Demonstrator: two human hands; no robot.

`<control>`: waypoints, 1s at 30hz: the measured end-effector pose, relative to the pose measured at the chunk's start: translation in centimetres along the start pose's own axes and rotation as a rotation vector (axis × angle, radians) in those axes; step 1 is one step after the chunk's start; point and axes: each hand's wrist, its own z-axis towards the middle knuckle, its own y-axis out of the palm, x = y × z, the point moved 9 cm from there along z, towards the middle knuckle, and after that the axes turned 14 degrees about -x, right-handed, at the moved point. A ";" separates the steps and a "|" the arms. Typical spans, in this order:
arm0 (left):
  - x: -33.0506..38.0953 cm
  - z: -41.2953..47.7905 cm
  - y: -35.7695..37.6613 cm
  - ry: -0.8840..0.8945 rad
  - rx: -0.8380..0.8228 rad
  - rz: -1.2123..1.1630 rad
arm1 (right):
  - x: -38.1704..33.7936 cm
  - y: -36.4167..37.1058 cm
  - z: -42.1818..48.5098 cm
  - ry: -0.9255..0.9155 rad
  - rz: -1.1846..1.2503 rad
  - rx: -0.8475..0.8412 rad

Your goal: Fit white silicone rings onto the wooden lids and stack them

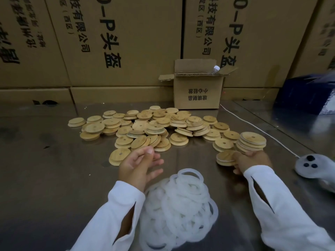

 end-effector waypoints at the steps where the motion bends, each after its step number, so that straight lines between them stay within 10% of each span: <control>1: 0.1 0.0 -0.4 0.006 0.029 0.009 | 0.1 0.0 0.2 0.008 -0.058 0.019; 7: 1.2 0.4 -4.4 0.054 0.295 0.118 | -0.9 -0.3 -0.4 -0.038 -0.333 0.137; 12: 2.7 1.1 -7.7 0.045 0.445 0.641 | -5.2 2.6 -3.5 -0.575 -0.282 0.147; 22: -0.6 2.7 -1.3 0.041 -0.206 1.502 | -6.1 5.6 -3.7 -0.703 -0.467 0.048; 30: 0.8 2.5 -1.4 0.012 -0.093 1.554 | -6.3 4.4 -3.8 -0.651 -0.411 0.141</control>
